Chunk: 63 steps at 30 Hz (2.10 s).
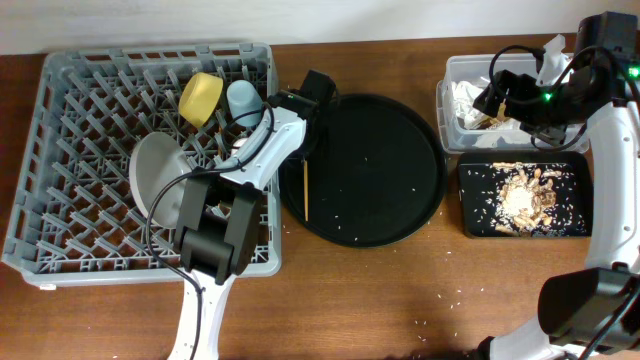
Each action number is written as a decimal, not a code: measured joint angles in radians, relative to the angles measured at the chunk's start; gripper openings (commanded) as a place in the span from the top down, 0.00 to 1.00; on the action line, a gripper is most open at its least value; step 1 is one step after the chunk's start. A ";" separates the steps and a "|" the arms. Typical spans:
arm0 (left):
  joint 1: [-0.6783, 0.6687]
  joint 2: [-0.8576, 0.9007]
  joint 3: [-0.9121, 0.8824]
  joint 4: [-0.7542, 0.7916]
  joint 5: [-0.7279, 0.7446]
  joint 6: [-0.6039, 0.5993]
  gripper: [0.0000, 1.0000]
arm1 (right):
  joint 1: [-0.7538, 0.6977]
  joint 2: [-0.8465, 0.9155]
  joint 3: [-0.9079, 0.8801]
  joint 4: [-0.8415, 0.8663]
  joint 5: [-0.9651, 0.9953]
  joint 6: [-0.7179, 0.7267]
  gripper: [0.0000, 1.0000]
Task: Sort waste into correct bins and load items into the dishwasher rack
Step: 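Grasp the second chopstick on the black tray with the left gripper, then place the second chopstick in the rack beside the first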
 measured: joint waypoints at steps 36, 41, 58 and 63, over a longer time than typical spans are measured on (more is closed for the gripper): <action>0.427 -0.295 0.002 -0.259 0.056 0.315 0.81 | 0.000 0.000 0.000 0.001 0.000 0.000 0.00; 0.427 -0.295 -0.085 -0.216 0.060 0.312 0.56 | 0.000 0.000 0.000 0.002 0.000 0.000 0.00; 0.393 -0.295 0.154 -0.246 0.180 0.308 0.52 | 0.000 0.000 0.000 0.002 0.000 0.000 0.00; 0.286 -0.295 0.222 -0.247 0.208 0.312 0.16 | 0.000 0.000 0.000 0.002 0.000 0.000 0.00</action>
